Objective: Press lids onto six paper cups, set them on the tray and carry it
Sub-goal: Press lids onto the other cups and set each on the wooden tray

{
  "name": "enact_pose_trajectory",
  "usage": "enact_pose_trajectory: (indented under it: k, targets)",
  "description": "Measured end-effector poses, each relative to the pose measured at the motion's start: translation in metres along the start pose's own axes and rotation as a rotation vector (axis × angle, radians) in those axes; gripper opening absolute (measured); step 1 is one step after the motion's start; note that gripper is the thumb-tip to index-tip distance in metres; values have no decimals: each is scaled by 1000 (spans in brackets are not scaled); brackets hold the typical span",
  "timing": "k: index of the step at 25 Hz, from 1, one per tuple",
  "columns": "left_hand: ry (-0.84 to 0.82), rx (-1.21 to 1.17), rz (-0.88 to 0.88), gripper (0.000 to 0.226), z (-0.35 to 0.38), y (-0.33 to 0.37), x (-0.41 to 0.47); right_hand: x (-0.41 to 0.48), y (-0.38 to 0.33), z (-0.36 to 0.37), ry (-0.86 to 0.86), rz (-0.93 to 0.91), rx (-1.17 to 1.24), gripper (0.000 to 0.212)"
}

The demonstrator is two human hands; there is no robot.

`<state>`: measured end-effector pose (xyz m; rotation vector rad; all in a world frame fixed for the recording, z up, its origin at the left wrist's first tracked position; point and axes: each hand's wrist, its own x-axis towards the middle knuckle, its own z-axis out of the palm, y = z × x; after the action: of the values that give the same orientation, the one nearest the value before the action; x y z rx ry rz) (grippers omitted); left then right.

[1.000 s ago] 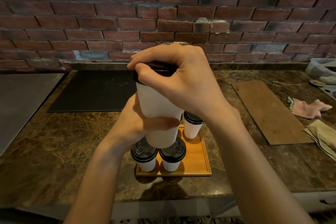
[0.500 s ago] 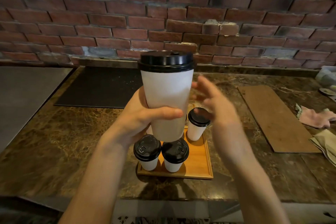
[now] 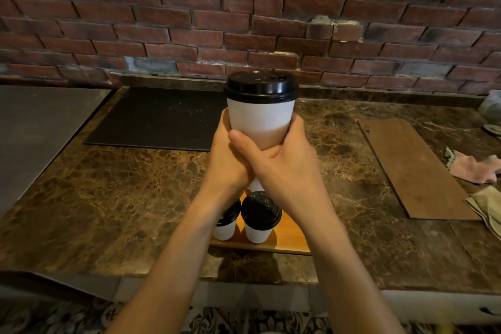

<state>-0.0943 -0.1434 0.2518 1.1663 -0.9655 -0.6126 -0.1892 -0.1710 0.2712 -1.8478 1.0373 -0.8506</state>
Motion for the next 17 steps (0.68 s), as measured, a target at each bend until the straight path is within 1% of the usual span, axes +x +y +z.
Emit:
enact_pose_trajectory:
  k: [2,3,7,11,15,17]
  targets:
    - [28,-1,14,49,4,0,1,6,-1,-2,55,-8,-56,88]
    - [25,5,18,50,4,0,2,8,-1,-3,64,-16,-77,90]
    - [-26,79,11,63,0,-4,6,12,0,-9,57,-46,-88,96]
    - [-145,138,-27,75,-10,-6,12,18,1,-19,33,-69,-43,89]
    - [-209,134,-29,76,-17,-4,14,22,0,-27,23,-77,10,83]
    - [-224,119,-57,73,-18,-3,13,22,1,-29,14,-77,34,84]
